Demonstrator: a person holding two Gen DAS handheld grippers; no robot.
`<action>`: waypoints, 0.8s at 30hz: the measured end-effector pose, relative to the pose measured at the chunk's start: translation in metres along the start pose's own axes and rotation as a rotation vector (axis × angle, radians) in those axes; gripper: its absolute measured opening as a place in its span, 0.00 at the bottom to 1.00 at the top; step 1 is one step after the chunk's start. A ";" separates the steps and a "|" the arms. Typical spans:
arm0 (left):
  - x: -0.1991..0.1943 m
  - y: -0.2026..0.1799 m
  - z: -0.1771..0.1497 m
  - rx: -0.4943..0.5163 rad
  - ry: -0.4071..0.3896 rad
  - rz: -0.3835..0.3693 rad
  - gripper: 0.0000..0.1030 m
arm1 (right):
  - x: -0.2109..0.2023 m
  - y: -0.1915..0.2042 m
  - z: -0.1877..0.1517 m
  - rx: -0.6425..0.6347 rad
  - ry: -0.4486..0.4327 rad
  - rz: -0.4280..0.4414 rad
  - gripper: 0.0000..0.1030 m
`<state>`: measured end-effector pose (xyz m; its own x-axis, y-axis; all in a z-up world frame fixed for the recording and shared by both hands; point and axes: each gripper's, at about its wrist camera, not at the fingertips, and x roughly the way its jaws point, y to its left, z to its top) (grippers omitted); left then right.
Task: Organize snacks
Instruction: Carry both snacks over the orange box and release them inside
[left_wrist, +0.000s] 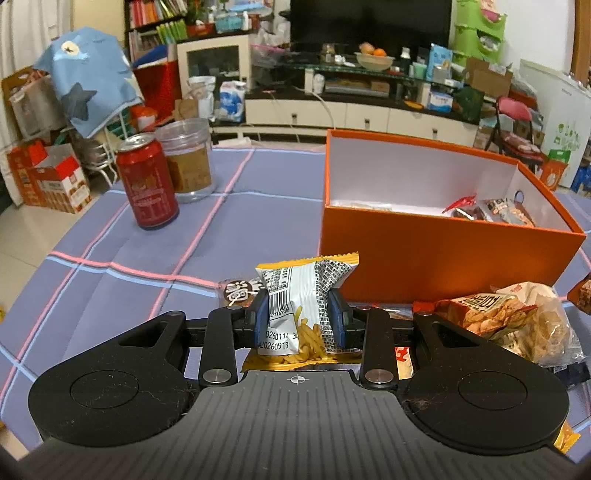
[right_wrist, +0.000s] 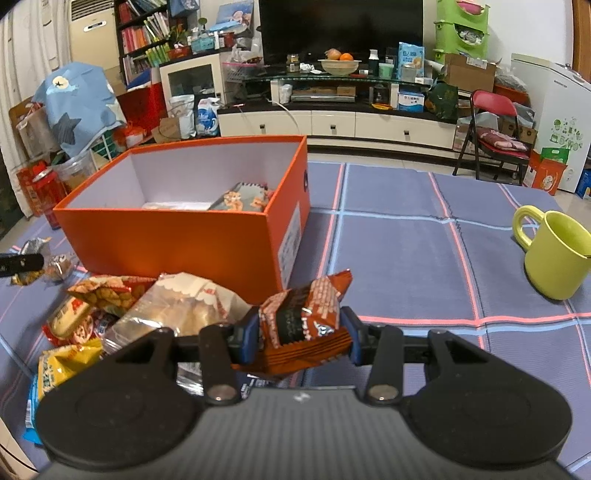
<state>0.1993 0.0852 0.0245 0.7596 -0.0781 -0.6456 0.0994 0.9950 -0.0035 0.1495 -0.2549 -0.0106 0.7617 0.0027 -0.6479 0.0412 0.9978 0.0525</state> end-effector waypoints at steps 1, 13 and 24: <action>-0.002 0.000 0.001 -0.002 -0.005 -0.002 0.03 | 0.000 0.000 0.000 -0.001 -0.003 0.000 0.44; -0.043 -0.013 0.017 -0.033 -0.113 -0.070 0.03 | -0.039 -0.001 0.011 -0.010 -0.136 -0.025 0.44; 0.015 -0.067 0.081 -0.041 -0.111 -0.141 0.03 | 0.011 0.047 0.087 -0.004 -0.195 0.106 0.44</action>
<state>0.2557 0.0126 0.0770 0.8064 -0.2212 -0.5485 0.1855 0.9752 -0.1206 0.2162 -0.2140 0.0506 0.8724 0.0948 -0.4795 -0.0480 0.9929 0.1090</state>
